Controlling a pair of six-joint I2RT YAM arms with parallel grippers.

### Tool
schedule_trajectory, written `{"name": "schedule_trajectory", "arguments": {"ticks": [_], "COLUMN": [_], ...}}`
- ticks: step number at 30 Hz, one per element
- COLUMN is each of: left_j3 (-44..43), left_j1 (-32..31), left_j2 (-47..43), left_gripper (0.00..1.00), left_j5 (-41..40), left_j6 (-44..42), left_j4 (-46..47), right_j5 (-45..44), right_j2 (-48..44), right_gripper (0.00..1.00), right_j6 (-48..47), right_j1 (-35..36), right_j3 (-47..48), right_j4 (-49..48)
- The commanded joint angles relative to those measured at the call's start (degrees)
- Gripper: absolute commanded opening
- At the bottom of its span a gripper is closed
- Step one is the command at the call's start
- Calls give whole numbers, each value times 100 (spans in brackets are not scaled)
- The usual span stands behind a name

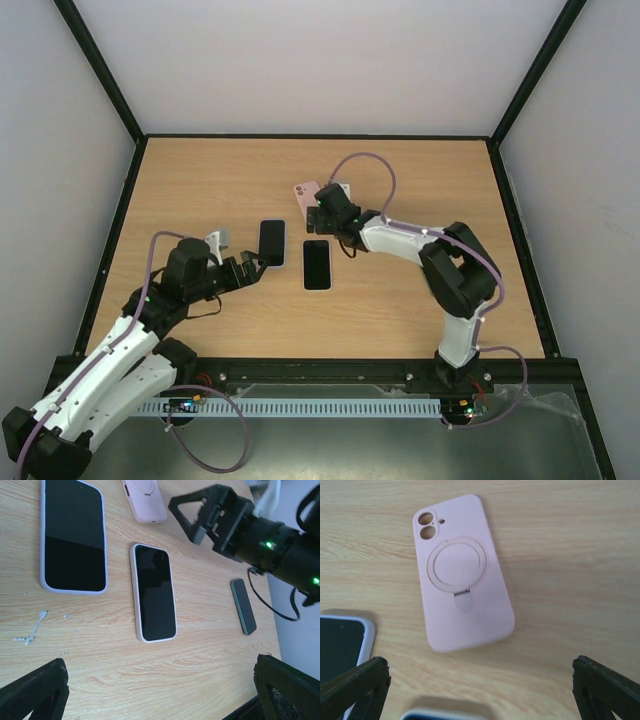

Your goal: Put the phone into the phone case

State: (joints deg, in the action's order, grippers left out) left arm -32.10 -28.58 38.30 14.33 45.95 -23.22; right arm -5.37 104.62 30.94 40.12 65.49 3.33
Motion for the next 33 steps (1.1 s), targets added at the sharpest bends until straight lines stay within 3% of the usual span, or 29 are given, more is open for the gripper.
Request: {"name": "schedule_trajectory", "arguments": {"ticks": [1,15,33], "left_j3": [-39,115,119], "left_j1": [45,45,45], "left_j2": [-122,-328,-315], "left_gripper": [100,100,100], "left_j5": [-24,-7,17], "left_j6": [55,142,186], "left_j4": [-42,-79,-69], "right_j5": [-425,182,-94], "right_j2": [587,1798,2104], "right_gripper": [97,100,91], "right_j6": [-791,-1330,-1490], "right_j1": [-28,-166,-219], "right_j3": [753,1981,2051], "right_j4": [360,852,1126]}}
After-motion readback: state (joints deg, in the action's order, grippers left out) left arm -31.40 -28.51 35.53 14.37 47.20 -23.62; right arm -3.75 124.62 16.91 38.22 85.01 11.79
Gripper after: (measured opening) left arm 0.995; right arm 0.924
